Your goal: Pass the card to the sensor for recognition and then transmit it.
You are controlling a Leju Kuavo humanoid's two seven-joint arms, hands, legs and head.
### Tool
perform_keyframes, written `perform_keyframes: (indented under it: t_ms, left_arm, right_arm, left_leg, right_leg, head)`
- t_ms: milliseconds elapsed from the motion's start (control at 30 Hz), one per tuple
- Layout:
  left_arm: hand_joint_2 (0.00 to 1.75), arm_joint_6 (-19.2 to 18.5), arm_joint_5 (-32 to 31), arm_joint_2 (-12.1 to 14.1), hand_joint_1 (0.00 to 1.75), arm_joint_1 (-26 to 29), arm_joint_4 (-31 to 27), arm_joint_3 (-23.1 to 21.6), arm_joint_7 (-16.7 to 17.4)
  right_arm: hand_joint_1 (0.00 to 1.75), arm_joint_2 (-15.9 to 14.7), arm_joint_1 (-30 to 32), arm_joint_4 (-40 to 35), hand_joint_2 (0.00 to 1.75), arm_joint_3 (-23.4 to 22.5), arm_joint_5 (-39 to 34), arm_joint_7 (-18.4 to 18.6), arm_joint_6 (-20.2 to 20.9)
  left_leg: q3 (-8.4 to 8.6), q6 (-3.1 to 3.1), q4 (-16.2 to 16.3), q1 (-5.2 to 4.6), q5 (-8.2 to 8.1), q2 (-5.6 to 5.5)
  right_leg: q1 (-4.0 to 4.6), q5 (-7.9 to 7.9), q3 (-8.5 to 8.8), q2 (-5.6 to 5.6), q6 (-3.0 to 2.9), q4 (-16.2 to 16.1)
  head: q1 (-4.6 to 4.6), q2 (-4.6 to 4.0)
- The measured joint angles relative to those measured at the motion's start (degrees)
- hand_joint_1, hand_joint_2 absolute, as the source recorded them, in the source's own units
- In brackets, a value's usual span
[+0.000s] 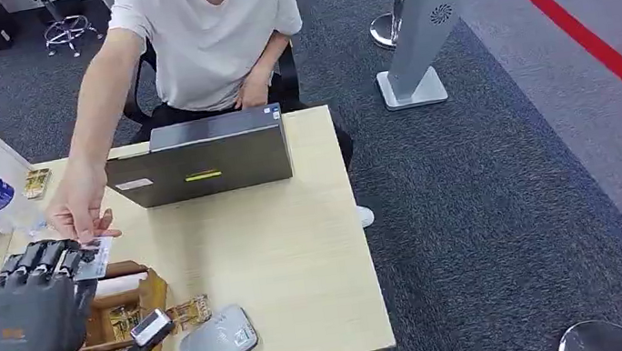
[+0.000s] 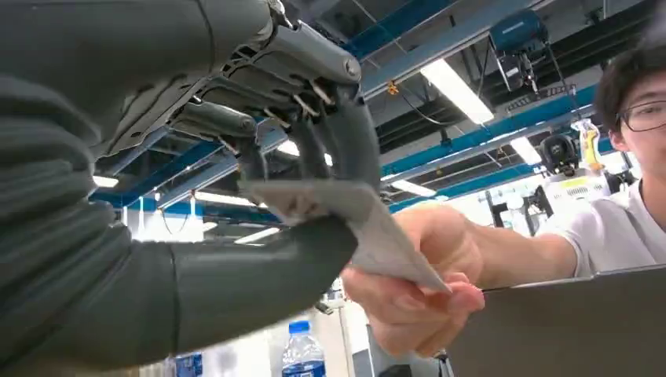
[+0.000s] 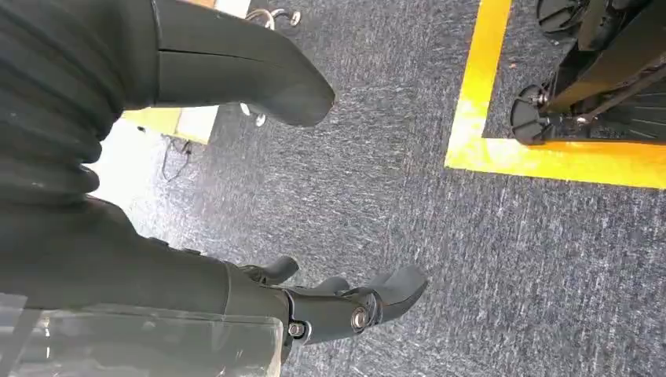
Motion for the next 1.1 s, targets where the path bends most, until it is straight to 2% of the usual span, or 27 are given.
perform_keyframes:
  t_ms: [667, 1100]
  left_arm:
    - [1.75, 0.7, 0.07, 0.72, 1.75, 0.06, 0.02, 0.0, -0.2]
    - [1.75, -0.24, 0.02, 0.72, 1.75, 1.25, 1.0, -0.09, 0.61]
  right_arm:
    - [0.0, 0.0, 0.0, 0.0, 1.75, 0.0, 0.79, -0.02, -0.04]
    - [0.0, 0.0, -0.01, 0.0, 1.75, 0.0, 0.94, -0.15, -0.28]
  left_leg:
    - [-0.01, 0.0, -0.01, 0.0, 0.0, 0.0]
    - [-0.01, 0.0, -0.01, 0.0, 0.0, 0.0]
  right_leg:
    - [0.0, 0.0, -0.01, 0.0, 0.0, 0.0]
    - [0.0, -0.01, -0.01, 0.0, 0.0, 0.0]
  head:
    - [0.0, 0.0]
    - [0.02, 0.02]
